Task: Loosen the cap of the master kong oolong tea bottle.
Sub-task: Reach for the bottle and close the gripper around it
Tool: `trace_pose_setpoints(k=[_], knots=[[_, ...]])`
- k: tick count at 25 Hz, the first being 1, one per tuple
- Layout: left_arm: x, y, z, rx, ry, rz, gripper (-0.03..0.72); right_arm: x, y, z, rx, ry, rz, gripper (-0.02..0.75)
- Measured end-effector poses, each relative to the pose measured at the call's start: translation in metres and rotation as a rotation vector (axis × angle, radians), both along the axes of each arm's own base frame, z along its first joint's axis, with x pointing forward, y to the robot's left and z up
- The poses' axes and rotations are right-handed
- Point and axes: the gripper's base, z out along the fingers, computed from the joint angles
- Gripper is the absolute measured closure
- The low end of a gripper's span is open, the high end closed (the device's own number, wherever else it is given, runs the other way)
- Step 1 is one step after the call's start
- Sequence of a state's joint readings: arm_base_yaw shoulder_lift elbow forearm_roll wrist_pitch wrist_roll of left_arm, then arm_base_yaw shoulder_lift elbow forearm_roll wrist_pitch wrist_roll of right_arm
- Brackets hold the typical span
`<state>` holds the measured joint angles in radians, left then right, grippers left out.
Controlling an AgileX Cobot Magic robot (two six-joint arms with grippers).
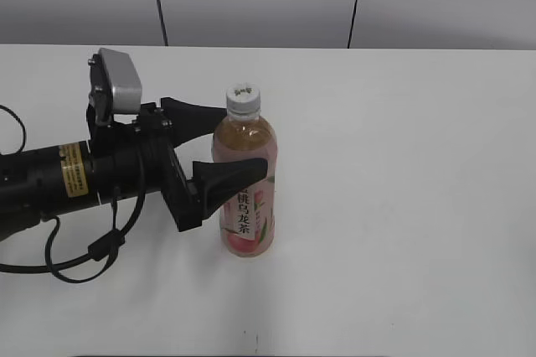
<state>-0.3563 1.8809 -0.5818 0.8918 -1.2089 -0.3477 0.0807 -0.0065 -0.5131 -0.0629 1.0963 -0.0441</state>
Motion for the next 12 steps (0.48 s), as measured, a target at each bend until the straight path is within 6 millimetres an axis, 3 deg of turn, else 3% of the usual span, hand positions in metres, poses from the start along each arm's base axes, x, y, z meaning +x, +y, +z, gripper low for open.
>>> trace_pose_setpoints(k=[5, 12], knots=[[0.002, -0.004, 0.000, -0.006, -0.003, -0.004, 0.101, 0.000, 0.000, 0.000, 0.000, 0.000, 0.000, 0.227], [-0.001, -0.014, -0.021, 0.009, 0.069, -0.003, 0.101, 0.000, 0.000, 0.000, 0.000, 0.000, 0.000, 0.227]])
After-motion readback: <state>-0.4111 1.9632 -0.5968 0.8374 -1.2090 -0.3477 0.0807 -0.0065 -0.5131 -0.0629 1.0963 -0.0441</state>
